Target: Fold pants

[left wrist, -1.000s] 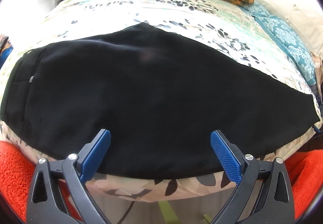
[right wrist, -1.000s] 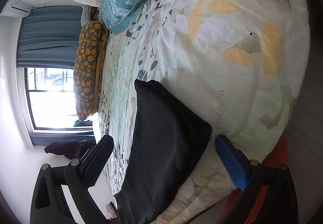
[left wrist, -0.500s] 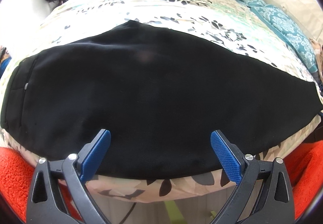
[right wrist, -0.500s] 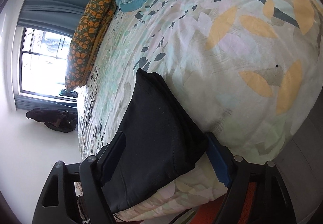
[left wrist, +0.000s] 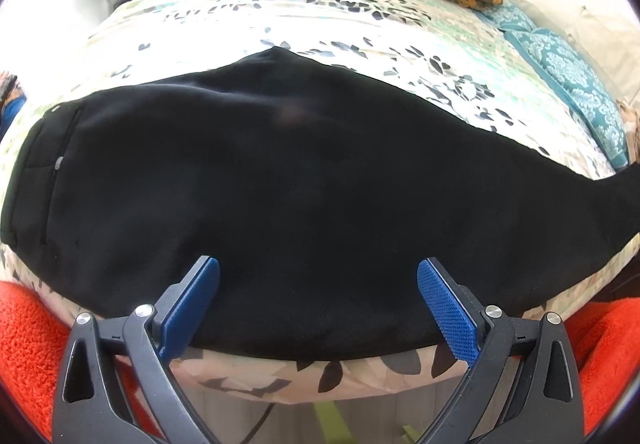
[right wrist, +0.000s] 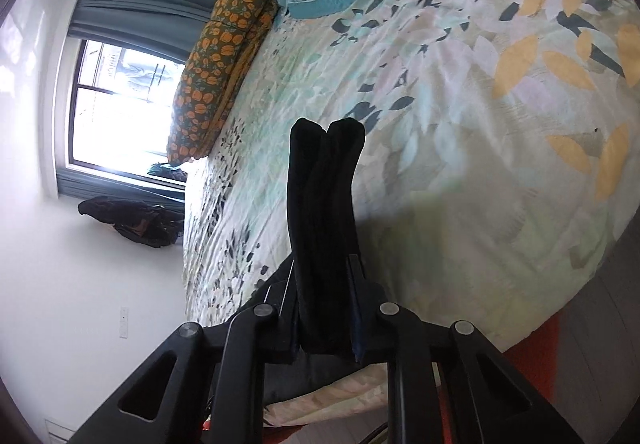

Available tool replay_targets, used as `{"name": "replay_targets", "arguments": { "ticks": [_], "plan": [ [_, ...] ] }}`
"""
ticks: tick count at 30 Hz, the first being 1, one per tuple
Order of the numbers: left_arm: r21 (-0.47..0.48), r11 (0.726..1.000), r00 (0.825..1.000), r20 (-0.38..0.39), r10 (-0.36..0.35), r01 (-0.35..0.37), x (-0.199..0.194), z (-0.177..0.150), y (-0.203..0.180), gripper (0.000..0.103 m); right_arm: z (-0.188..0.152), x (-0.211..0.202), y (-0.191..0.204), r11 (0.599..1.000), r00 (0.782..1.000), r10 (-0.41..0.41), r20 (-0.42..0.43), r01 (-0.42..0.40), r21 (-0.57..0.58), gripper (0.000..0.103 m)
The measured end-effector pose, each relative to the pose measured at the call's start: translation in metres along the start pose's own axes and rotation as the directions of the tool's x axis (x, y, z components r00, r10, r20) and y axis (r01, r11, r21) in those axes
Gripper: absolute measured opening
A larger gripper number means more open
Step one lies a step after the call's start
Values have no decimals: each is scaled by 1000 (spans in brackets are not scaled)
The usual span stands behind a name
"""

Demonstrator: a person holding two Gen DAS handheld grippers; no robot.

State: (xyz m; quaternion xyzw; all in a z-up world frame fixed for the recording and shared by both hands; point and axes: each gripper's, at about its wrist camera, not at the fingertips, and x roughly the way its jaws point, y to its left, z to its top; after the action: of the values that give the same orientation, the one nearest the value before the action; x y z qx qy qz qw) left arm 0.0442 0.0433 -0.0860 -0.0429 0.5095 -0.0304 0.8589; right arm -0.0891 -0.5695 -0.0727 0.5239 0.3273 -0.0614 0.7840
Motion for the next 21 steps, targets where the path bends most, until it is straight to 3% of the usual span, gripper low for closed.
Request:
{"name": "replay_targets", "arguments": {
  "ticks": [4, 8, 18, 21],
  "plan": [
    [-35, 999, 1000, 8, -28, 29, -3, 5, 4, 100, -32, 27, 63, 987, 986, 150, -72, -154, -51, 19],
    [-63, 997, 998, 32, -52, 54, -11, 7, 10, 100, -75, 80, 114, 967, 959, 231, -166, -244, -66, 19],
    [-175, 983, 997, 73, -41, 53, -23, 10, 46, 100, -214, 238, 183, 960, 910, 208, -357, -260, -104, 19],
    [-194, 980, 997, 74, -27, 41, -21, 10, 54, 100, -256, 268, 195, 944, 908, 138, -396, -241, -225, 24]
  ]
}}
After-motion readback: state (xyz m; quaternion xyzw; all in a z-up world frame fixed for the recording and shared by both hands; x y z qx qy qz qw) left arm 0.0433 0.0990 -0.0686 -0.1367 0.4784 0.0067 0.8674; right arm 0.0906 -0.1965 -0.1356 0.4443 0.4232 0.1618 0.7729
